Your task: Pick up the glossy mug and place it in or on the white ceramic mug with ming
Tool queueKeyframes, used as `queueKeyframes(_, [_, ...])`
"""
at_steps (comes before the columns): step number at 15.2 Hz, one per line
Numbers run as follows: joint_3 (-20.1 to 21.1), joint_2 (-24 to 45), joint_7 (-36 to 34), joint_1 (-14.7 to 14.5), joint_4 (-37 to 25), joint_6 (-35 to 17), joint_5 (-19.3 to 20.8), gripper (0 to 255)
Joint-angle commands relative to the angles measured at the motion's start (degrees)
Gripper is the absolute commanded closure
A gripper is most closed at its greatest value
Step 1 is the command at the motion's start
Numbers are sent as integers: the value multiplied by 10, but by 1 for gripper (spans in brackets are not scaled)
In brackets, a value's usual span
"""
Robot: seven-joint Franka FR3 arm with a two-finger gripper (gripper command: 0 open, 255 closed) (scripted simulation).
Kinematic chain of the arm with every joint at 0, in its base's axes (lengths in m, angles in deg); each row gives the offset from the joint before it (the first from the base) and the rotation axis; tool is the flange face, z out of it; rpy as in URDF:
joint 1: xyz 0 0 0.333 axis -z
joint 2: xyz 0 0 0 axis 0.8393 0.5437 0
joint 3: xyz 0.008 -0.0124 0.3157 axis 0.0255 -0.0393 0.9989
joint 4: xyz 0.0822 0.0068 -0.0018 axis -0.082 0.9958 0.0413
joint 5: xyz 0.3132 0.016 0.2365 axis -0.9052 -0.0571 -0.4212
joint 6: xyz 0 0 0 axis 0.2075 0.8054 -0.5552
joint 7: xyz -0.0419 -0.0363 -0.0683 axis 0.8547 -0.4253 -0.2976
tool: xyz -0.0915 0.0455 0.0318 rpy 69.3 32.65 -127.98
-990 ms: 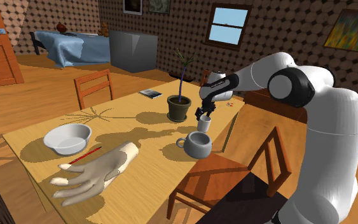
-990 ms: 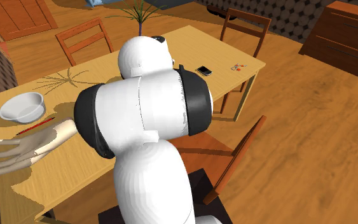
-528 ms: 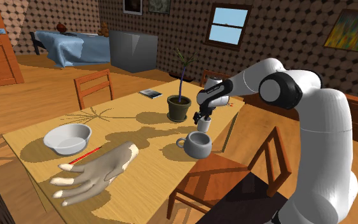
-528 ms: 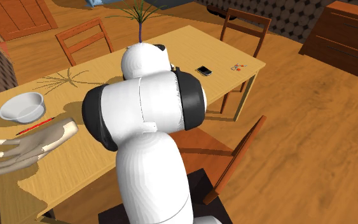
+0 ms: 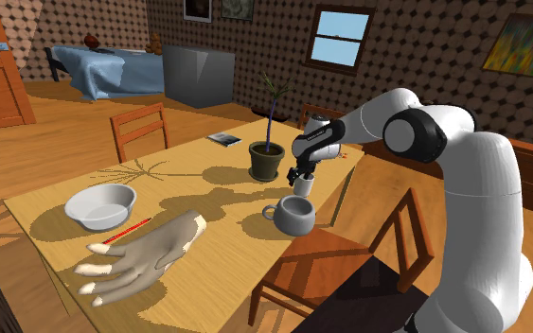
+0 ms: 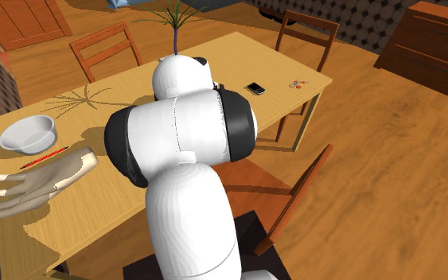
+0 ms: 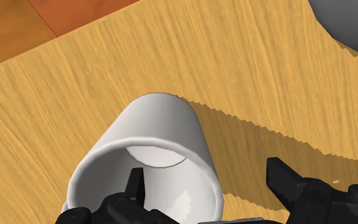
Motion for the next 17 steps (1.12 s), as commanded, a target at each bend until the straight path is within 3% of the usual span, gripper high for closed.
queueKeyframes(1, [0, 0, 0, 0, 0, 0, 0, 255])
queueKeyframes(10, [0, 0, 0, 0, 0, 0, 0, 255])
queueKeyframes(17, [-6, -32, -4, -4, -10, 41, 8, 255])
